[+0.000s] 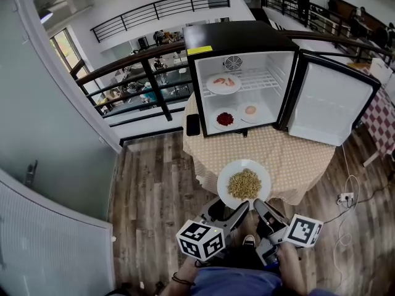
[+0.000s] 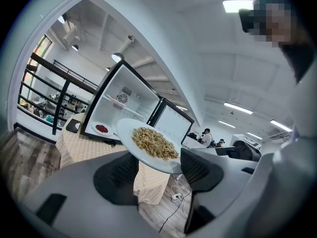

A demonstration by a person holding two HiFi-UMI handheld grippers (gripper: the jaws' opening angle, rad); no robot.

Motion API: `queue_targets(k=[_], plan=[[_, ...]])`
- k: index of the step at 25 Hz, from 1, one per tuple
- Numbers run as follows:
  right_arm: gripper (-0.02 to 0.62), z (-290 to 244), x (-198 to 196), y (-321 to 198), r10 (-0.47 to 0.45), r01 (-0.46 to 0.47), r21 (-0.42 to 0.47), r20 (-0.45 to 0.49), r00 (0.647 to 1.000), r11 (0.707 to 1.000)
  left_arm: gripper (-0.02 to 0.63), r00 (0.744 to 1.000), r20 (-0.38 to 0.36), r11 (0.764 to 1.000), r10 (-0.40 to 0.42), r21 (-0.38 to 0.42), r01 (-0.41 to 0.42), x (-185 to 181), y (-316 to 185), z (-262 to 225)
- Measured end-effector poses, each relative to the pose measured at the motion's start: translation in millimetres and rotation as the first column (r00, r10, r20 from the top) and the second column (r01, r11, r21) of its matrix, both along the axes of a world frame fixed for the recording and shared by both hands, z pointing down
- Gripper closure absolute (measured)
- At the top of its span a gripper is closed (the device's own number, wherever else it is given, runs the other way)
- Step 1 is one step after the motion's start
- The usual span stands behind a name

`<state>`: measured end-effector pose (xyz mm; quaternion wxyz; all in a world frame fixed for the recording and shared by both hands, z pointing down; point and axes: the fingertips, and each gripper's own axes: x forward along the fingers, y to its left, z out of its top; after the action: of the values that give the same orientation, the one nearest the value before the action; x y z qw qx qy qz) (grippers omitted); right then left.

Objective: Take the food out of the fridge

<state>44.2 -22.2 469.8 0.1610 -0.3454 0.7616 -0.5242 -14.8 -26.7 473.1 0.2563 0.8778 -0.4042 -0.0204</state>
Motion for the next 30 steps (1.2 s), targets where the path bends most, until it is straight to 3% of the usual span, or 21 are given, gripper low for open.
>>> queue_targets(k=[14, 30], plan=[[0.537, 1.6, -32.7, 54.4, -0.004, 0.004, 0.011, -0.019, 1.000, 1.000, 0.341, 1.000, -0.021, 1.000, 0.011, -0.002, -0.011, -31.2, 53.3, 3.6], [0.535, 0.9, -33.0, 70.4, -0.004, 0.005, 0.024, -0.055, 0.999, 1.000, 0.341, 0.999, -0.035, 1.000, 0.022, -0.004, -0.022, -31.3, 68.0, 3.8]])
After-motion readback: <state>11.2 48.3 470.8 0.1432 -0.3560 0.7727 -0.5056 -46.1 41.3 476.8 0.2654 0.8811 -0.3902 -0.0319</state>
